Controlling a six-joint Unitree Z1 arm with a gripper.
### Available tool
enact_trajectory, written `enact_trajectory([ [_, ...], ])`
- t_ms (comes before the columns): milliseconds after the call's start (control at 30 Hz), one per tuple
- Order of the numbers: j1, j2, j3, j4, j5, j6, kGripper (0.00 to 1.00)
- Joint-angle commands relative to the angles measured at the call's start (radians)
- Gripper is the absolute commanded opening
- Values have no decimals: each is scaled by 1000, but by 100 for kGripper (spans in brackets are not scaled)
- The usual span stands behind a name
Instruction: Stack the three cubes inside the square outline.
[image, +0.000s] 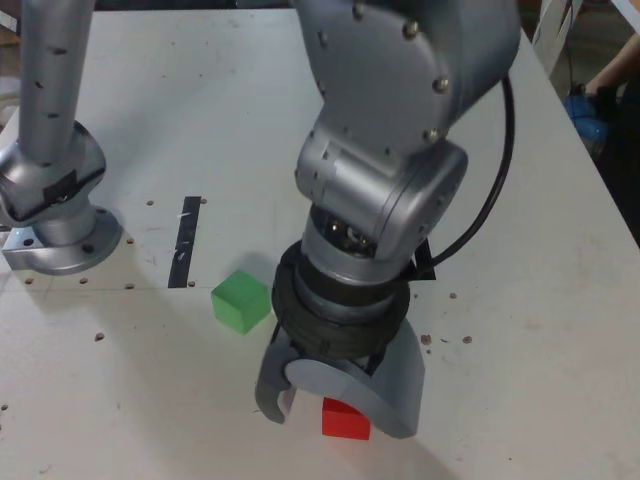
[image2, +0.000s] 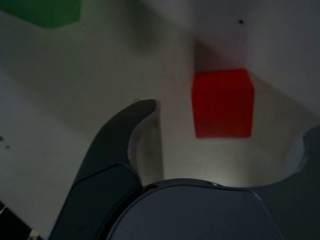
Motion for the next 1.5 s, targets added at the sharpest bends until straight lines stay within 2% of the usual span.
enact_trajectory([
  [0, 4, 0, 5, -12, 5, -3, 89],
  [233, 11, 10, 27, -44, 19, -7, 83],
  [500, 25, 14, 67, -75, 18, -6, 76],
  [700, 25, 15, 76, -79, 20, -4, 65],
  [867, 27, 16, 93, -106, 22, -3, 61],
  [1033, 32, 19, 106, -134, 26, 0, 53],
  [1267, 34, 16, 92, -128, 32, 9, 38],
  [1367, 34, 13, 78, -107, 33, 15, 35],
  [1467, 38, -8, 64, -69, 50, 21, 34],
])
